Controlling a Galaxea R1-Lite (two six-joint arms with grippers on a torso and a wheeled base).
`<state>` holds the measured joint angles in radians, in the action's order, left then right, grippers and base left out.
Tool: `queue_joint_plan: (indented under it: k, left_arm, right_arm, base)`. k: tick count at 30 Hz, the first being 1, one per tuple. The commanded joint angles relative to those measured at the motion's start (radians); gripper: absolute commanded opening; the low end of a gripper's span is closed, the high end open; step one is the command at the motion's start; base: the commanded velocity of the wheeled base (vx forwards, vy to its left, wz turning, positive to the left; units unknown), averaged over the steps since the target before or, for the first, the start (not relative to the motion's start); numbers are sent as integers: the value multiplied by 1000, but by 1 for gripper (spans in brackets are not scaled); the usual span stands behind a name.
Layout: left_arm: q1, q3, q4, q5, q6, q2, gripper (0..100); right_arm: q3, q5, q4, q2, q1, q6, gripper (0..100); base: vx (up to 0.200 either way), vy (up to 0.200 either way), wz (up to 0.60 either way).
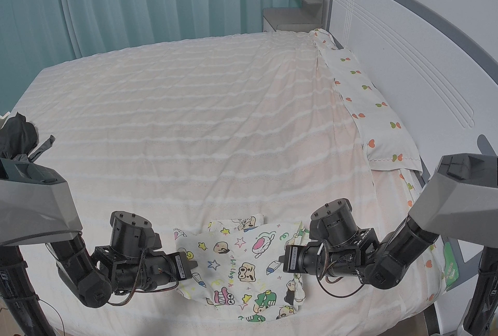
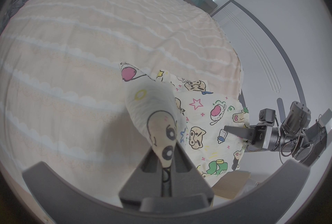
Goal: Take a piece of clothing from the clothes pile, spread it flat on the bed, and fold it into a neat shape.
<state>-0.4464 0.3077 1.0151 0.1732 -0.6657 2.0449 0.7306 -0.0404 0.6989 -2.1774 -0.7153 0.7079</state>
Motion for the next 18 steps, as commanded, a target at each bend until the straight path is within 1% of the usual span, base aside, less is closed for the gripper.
queue_joint_plan:
  k: [1, 2, 3, 7, 9, 10, 11, 14, 18]
  left_arm:
    - [0, -2, 0, 0, 0, 15, 0]
    - [2, -2, 0, -3, 0, 15, 100]
    - [2, -2, 0, -3, 0, 15, 100]
    - [9, -2, 2, -77, 0, 14, 100]
    - [11, -15, 2, -93, 0, 9, 100]
    - [11, -15, 2, -93, 0, 9, 100]
    - [12, -45, 7, -96, 0, 8, 100]
    - [17, -93, 8, -98, -2, -14, 100]
    - [26, -151, 8, -96, -20, -97, 100]
  right_arm:
    - [0, -1, 4, -25, 5, 1, 0]
    - [-2, -1, 4, -28, 7, 1, 100]
    - [-2, -1, 4, -28, 7, 1, 100]
    - [-14, 2, 4, -30, 16, -2, 100]
    - [-19, 13, 4, -24, 23, -2, 100]
    - [-19, 13, 4, -24, 23, -2, 100]
    - [-27, 45, 4, -24, 36, -2, 100]
    - [-46, 80, 5, -12, 50, -1, 100]
    - [-80, 83, 8, 61, 68, -1, 100]
  base:
    - [0, 0, 0]
    - [0, 0, 0]
    - [0, 0, 0]
    - [0, 0, 0]
    - [0, 0, 0]
    - [0, 0, 0]
    - [0, 0, 0]
    - [0, 0, 0]
    - [0, 0, 0]
